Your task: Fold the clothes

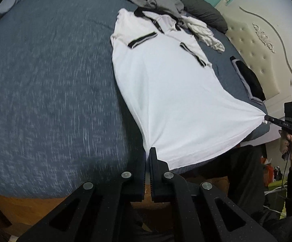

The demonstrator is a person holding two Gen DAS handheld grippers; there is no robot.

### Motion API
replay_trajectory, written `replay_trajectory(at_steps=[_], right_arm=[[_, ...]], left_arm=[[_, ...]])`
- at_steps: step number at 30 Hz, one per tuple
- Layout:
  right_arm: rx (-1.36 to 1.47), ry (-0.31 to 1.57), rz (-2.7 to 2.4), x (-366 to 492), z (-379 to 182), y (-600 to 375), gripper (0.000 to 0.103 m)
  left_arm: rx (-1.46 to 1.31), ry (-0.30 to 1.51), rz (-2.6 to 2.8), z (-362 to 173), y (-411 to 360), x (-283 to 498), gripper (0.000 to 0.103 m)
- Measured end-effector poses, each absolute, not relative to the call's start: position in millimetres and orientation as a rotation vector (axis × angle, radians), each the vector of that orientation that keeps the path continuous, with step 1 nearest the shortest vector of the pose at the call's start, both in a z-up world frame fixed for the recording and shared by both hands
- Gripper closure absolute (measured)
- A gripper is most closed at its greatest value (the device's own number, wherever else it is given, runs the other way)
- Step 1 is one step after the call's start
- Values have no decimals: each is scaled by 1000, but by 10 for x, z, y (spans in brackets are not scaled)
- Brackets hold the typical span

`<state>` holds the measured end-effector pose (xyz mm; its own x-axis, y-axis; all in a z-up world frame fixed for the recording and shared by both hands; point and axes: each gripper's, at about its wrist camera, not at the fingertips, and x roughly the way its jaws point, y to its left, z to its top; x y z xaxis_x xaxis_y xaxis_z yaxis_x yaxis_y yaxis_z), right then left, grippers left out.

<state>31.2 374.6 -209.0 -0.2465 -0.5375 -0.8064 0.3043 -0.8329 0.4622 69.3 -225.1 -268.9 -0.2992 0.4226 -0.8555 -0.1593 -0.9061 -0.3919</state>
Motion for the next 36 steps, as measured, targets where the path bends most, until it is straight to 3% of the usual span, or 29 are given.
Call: replay_trajectory(at_steps=[18, 36], right_arm=[[1419, -336, -2169, -493, -1723, 3716, 101], [1403, -337, -2255, -1872, -1608, 3547, 101]], left_arm=[[-1540, -318, 2324, -2190, -2195, -172, 100], [-1550, -389, 2333, -2205, -2136, -1602, 100]])
